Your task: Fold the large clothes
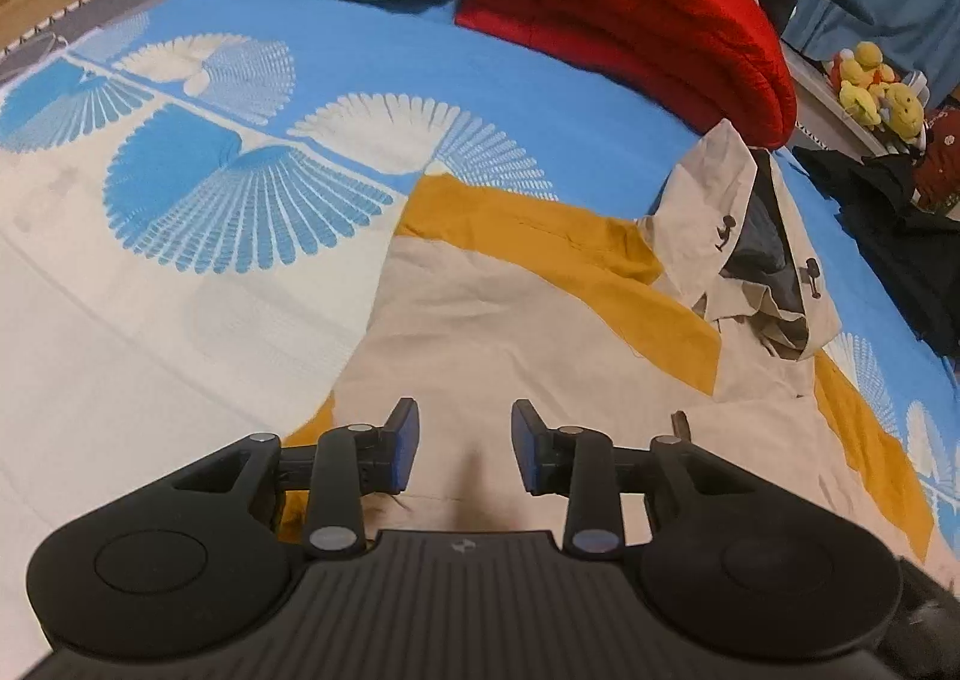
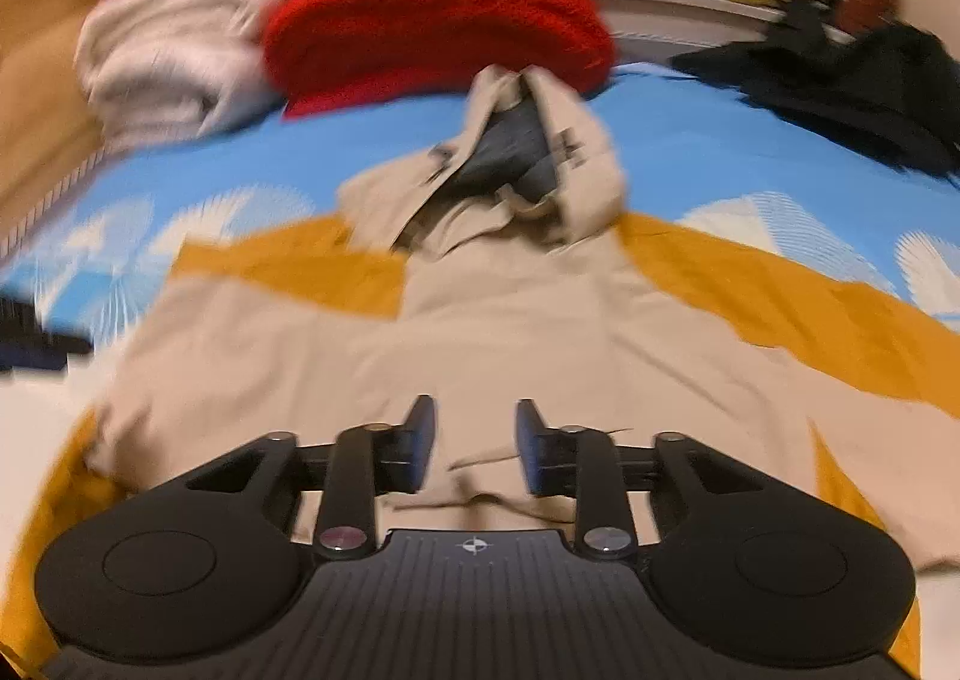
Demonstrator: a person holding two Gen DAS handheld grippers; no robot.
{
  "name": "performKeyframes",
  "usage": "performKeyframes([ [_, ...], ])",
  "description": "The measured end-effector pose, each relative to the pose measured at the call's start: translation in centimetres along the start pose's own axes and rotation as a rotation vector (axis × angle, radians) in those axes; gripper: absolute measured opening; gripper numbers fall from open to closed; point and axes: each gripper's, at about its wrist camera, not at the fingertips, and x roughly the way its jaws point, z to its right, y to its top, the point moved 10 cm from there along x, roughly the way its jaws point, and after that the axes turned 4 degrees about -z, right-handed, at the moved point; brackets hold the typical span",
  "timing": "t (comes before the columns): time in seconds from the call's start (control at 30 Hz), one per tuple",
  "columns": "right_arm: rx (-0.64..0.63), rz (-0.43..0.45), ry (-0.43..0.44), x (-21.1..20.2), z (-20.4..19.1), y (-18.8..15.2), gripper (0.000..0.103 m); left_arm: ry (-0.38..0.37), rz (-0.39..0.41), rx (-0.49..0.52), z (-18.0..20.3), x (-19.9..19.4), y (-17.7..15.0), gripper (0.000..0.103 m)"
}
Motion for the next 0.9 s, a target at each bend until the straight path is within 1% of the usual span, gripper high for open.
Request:
performKeyframes([
  [0.1,-0.097,-0.038,0.001,1.6,-2.2,-0.8,0.048,-0.011,-0.025,-0.007,-0.2,0.8,-0.4,0.039],
  [0.23,-0.235,-0.084,-0.024,3.6,-4.6,-2.4,0.049,-0.022,-0.029,-0.005,0.1,1.0,0.0,0.042],
  [0.37,-0.365,-0.097,-0.095,4.7,-5.7,-3.3,0.048,-0.015,-0.025,-0.008,-0.3,1.1,0.5,0.042],
  [0.4,-0.398,-0.093,-0.118,4.9,-5.8,-3.5,0.041,-0.009,-0.023,-0.011,-0.5,1.0,0.6,0.042],
  [0.43,-0.407,-0.084,-0.136,5.0,-5.6,-3.4,0.028,-0.004,-0.021,-0.012,-0.6,1.0,0.7,0.042],
  [0.5,-0.362,-0.082,-0.100,4.7,-5.2,-3.0,0.005,0.005,-0.017,-0.014,-0.9,0.9,0.8,0.042],
  [0.53,-0.316,-0.074,-0.077,4.3,-4.9,-2.6,0.004,0.008,-0.016,-0.014,-1.0,0.9,0.8,0.042],
  [0.6,-0.231,-0.015,-0.060,3.1,-4.0,-1.1,0.002,0.013,-0.012,-0.015,-1.1,0.8,0.8,0.042],
  [0.7,-0.093,0.162,-0.048,-1.1,-1.7,2.2,0.001,0.019,-0.005,-0.018,-1.1,0.7,0.8,0.042],
  [0.77,0.026,0.294,-0.107,-4.1,1.5,4.1,0.000,0.022,-0.002,-0.017,-0.9,0.7,0.8,0.042],
  [0.83,0.187,0.397,-0.221,-6.7,6.3,5.0,0.000,0.023,-0.002,-0.011,-0.6,0.7,0.6,0.042],
  [0.9,0.344,0.426,-0.320,-8.2,11.0,4.6,0.000,0.023,-0.004,-0.002,-0.3,0.9,0.4,0.042],
])
